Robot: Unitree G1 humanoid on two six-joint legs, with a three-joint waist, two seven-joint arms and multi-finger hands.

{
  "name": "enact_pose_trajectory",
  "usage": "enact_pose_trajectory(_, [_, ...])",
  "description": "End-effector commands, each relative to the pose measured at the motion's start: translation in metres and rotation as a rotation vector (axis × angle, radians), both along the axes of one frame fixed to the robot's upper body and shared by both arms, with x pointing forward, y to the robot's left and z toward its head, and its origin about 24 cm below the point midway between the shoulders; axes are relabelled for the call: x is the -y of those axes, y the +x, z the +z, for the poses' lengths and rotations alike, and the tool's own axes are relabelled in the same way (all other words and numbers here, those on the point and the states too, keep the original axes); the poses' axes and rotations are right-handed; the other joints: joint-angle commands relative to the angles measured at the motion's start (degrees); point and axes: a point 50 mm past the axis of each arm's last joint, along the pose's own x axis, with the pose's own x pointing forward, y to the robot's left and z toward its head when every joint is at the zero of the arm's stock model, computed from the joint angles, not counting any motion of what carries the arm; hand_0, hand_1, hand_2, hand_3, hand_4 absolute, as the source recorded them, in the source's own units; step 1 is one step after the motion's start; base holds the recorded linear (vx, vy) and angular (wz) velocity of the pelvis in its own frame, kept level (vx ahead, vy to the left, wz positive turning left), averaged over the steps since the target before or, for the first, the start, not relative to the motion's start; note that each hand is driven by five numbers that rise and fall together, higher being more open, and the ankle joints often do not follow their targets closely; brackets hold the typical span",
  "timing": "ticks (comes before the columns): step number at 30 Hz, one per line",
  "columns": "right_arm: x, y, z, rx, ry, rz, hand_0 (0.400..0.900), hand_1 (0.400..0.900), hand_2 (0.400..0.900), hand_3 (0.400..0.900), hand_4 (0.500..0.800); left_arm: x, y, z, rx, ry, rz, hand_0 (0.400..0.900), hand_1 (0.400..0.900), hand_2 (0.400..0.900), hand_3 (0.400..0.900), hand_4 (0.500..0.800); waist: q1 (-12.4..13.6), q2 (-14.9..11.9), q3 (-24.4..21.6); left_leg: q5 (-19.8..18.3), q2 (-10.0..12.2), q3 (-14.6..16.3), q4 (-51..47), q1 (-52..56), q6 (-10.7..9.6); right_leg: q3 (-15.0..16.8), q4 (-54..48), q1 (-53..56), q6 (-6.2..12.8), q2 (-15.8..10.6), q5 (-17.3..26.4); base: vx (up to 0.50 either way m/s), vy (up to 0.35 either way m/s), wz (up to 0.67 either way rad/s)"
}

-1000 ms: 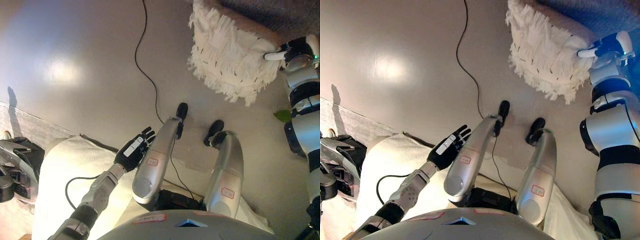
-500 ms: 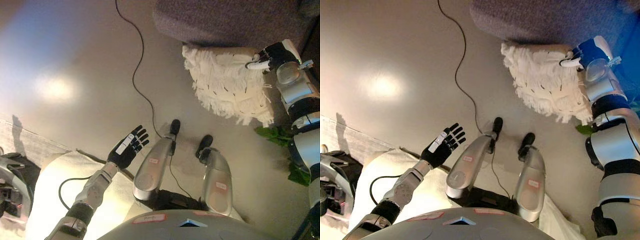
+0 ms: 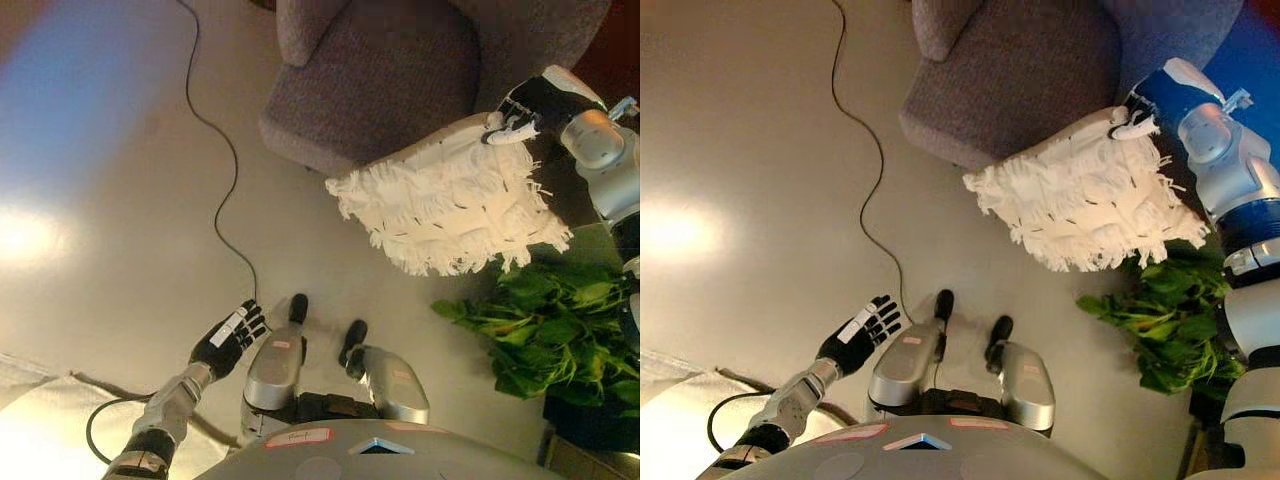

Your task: Pick up the pillow and put it on the sofa.

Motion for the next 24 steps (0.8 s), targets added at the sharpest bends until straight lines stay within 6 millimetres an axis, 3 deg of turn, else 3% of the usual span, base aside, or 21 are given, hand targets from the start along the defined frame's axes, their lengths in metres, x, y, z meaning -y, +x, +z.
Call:
enact_pose_trajectory(1, [-0.011,-0.008,0.075,0.226,-0.083,0.146,0.4,0.4,0.4,0.4,0.5,0.005,-0.033,-0.014,-0.108,0.014,-0.037,0.9,0.9,0.9,0.9,0.8,-0.5,-1.8,-11.7,-5.8,0.5,1.2,2.6,0.6,-2.2,-1.2,-0.7,2.7,0.1,2.2,-1.6,0.07,-0.009,-0.07])
enact_pose_trajectory(6, [-0.042,-0.009,0.104,0.273,-0.095,0.281,0.4,0.4,0.4,0.4,0.5,0.006,-0.038,-0.02,-0.162,0.015,-0.025,0.9,0.9,0.9,0.9,0.8,-1.5,-2.6,-14.1,-6.0,0.5,1.3,1.0,3.1,-2.5,-0.5,-2.4,4.5,0.68,2.3,-0.9,0.05,-0.011,-0.06])
enact_pose_trajectory(11, [-0.05,-0.008,0.138,0.338,-0.102,0.277,0.4,0.4,0.4,0.4,0.5,0.007,-0.042,-0.024,-0.205,0.021,-0.012,0.9,0.9,0.9,0.9,0.8,-1.5,-3.4,-15.8,-6.2,0.4,0.8,-0.2,4.8,-2.9,-0.4,-4.3,5.7,1.04,2.5,-0.1,0.11,-0.018,0.03])
enact_pose_trajectory(16, [-0.04,-0.002,0.17,0.399,-0.08,0.168,0.4,0.4,0.4,0.4,0.5,0.009,-0.055,-0.029,-0.251,0.03,-0.029,0.9,0.9,0.9,0.9,0.8,0.8,-4.2,-16.9,-5.6,0.1,-0.4,-2.1,5.3,-3.4,-1.5,-7.5,7.2,1.42,2.5,1.3,0.15,-0.03,0.14])
enact_pose_trajectory(24, [-0.011,0.0,0.194,0.391,-0.069,-0.052,0.4,0.4,0.4,0.4,0.5,0.0,-0.068,-0.029,-0.276,0.062,-0.052,0.9,0.9,0.9,0.9,0.8,4.6,-4.9,-16.6,-2.6,-0.4,-2.9,-5.8,3.5,-4.1,-3.4,-12.6,7.2,2.1,2.6,3.9,0.08,-0.037,0.22])
